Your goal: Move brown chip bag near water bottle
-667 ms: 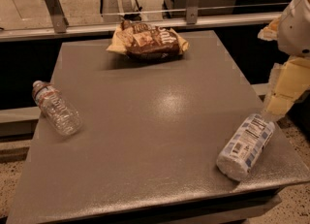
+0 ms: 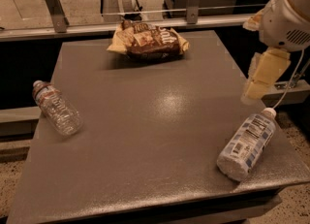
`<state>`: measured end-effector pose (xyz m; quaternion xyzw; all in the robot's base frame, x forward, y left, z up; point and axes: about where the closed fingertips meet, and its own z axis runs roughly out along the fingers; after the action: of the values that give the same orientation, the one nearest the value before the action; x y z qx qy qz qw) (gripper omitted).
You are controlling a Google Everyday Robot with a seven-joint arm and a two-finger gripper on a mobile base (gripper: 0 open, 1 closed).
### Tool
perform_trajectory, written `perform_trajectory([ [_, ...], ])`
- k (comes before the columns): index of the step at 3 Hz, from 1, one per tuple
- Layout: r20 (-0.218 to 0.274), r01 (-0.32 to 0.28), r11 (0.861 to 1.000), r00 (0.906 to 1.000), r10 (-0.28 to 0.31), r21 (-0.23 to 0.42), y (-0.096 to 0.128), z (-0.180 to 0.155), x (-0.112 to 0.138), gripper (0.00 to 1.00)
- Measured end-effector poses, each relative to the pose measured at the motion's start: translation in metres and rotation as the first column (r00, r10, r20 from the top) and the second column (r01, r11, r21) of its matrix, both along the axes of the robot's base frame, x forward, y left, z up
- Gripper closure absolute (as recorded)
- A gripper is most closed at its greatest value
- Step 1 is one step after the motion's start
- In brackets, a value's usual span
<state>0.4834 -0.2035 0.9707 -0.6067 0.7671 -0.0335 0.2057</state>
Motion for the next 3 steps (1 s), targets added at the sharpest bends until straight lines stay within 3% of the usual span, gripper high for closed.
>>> perform_trajectory([
  [1,0.071,-0.041,0.995,0.9969,0.035,0.089,0.029,-0.007,0.063,0.00],
  [2,0.140,-0.097,0.979,0.9875,0.073,0.176,0.067,-0.019,0.112,0.00],
  [3,0.226,-0.153,0.949,0.9700,0.090,0.277,0.107,-0.030,0.177,0.00],
])
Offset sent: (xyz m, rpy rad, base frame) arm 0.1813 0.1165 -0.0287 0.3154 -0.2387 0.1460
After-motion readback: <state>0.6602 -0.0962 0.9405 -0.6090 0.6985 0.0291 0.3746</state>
